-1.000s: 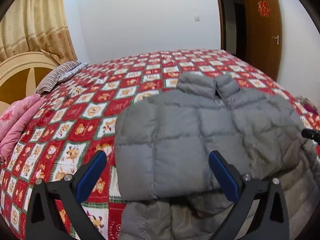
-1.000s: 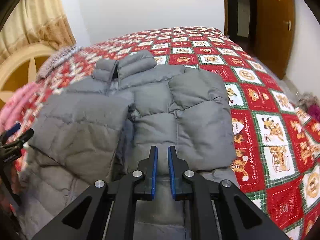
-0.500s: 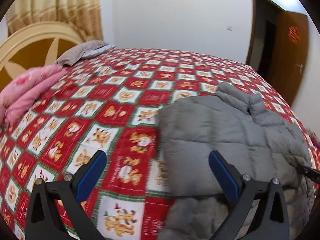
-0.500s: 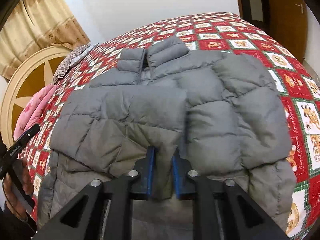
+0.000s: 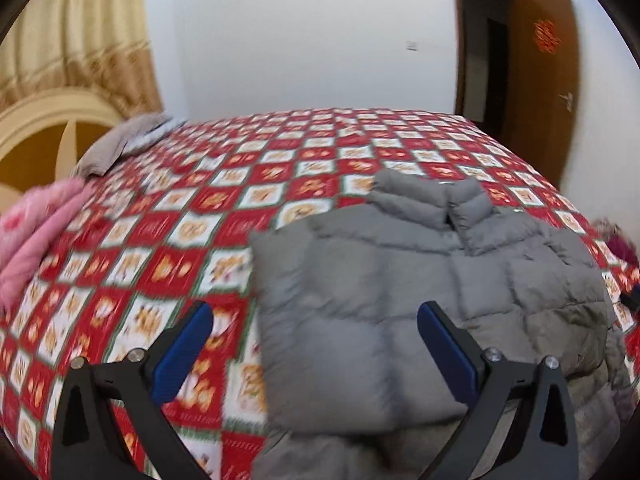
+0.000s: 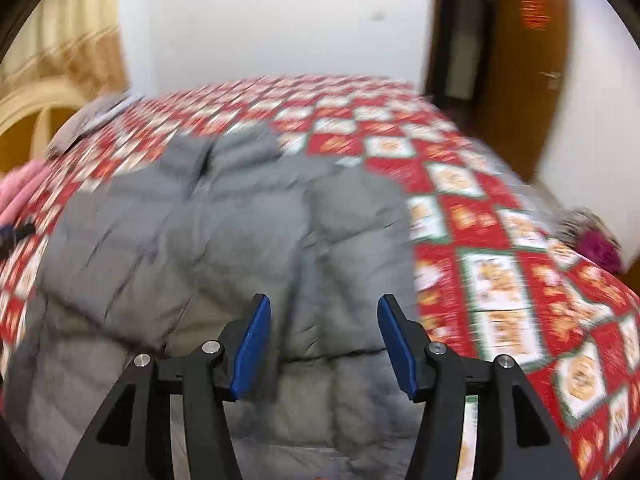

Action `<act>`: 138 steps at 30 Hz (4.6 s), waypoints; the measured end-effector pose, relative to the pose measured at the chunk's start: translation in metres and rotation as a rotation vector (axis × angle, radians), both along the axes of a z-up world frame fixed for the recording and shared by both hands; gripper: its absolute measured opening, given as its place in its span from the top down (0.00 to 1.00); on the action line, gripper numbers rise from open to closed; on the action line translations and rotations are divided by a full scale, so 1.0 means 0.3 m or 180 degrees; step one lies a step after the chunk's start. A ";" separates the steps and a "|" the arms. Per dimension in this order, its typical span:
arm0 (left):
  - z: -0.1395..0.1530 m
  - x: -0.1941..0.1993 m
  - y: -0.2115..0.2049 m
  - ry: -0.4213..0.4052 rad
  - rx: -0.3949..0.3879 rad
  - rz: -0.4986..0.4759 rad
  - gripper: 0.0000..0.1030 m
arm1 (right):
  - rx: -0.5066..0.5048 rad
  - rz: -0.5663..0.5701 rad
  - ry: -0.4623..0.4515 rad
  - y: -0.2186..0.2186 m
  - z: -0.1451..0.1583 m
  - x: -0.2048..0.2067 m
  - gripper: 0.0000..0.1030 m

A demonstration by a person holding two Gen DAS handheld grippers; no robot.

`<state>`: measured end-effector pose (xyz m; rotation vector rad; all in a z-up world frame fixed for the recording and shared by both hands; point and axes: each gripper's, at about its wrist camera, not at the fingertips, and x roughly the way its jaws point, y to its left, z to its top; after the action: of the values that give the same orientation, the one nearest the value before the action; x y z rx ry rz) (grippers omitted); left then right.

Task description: Fold large clothes

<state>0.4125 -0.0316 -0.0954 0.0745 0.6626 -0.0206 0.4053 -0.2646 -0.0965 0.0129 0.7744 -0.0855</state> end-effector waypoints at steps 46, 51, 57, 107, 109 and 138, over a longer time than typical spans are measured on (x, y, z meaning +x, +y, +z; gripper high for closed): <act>-0.325 0.151 -0.120 0.0651 -0.0042 -0.0121 0.00 | 0.0125 0.0409 0.0172 0.299 -0.288 0.217 0.44; -0.327 0.150 -0.119 0.0656 -0.0035 -0.0121 0.00 | 0.0090 0.0401 0.0174 0.303 -0.289 0.216 0.44; -0.299 0.143 -0.118 0.0707 0.0035 -0.0115 0.00 | 0.0052 0.0405 0.0196 0.308 -0.285 0.218 0.44; -0.058 0.687 -0.236 0.0692 -0.0128 -0.0667 0.89 | 0.0417 0.0385 0.0891 0.150 -0.047 0.992 0.92; -0.043 0.644 -0.224 0.0595 -0.0052 -0.0717 0.90 | 0.0332 0.0427 0.0833 0.145 -0.027 0.955 0.94; 0.007 0.355 -0.107 -0.0003 0.0252 -0.0519 0.21 | -0.0040 0.0410 0.0704 0.028 -0.209 0.670 0.96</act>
<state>0.5188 -0.0638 -0.0932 0.2047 0.6552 -0.1513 0.6062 -0.2561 -0.1590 -0.0590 0.9936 0.0313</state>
